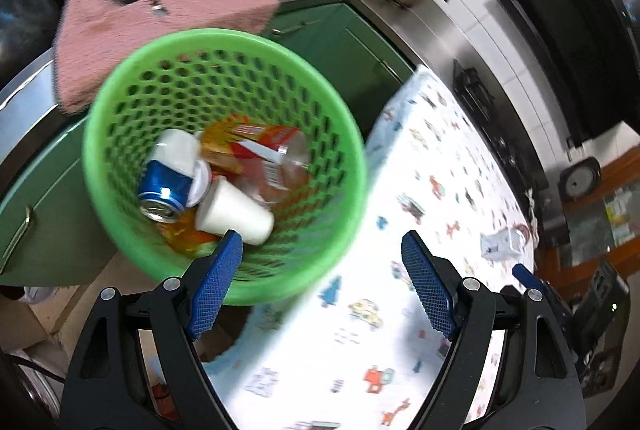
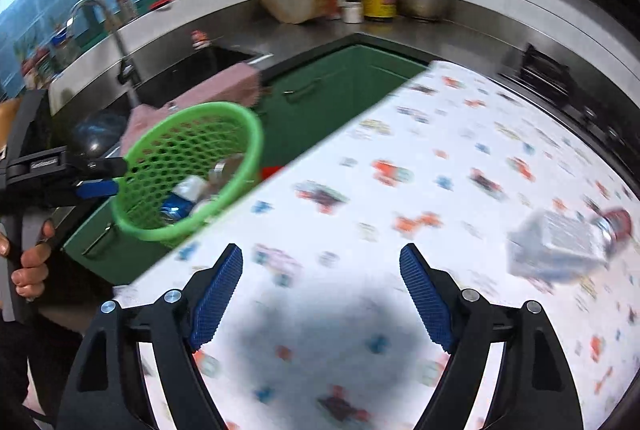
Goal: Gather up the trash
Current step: 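Move both tools back over the table toward the milk carton and red cola can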
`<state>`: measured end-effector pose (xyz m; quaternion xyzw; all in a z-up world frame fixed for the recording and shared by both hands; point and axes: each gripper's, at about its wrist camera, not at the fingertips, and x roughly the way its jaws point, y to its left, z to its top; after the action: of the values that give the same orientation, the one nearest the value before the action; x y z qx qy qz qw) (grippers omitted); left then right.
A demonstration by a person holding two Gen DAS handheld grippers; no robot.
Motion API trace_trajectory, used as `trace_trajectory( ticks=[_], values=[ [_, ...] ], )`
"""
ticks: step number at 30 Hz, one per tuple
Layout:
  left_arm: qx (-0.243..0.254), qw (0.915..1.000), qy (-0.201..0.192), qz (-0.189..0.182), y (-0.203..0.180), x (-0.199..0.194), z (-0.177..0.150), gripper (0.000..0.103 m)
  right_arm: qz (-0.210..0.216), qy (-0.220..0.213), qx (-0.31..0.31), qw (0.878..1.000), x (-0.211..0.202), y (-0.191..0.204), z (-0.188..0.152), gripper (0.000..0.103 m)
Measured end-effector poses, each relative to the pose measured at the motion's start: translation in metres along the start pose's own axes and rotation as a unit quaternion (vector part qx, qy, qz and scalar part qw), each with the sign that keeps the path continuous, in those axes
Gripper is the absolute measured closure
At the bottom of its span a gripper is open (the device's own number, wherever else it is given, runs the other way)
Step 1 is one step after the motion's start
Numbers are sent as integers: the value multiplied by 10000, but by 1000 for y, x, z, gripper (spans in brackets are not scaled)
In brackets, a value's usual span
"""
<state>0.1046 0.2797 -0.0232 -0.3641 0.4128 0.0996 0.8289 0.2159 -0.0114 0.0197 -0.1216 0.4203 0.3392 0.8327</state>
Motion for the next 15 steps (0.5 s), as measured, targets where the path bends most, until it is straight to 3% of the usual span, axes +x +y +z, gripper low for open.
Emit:
trace_trajectory(
  ticks=[9, 15],
  values=[
    [451, 9987, 203, -138, -69, 21, -16, 22, -618, -52, 822, 9947, -43, -105, -16, 25],
    [705, 9964, 337, -319, -110, 35, -26, 22, -974, 0, 1643, 9816, -58, -180, -16, 25]
  ],
)
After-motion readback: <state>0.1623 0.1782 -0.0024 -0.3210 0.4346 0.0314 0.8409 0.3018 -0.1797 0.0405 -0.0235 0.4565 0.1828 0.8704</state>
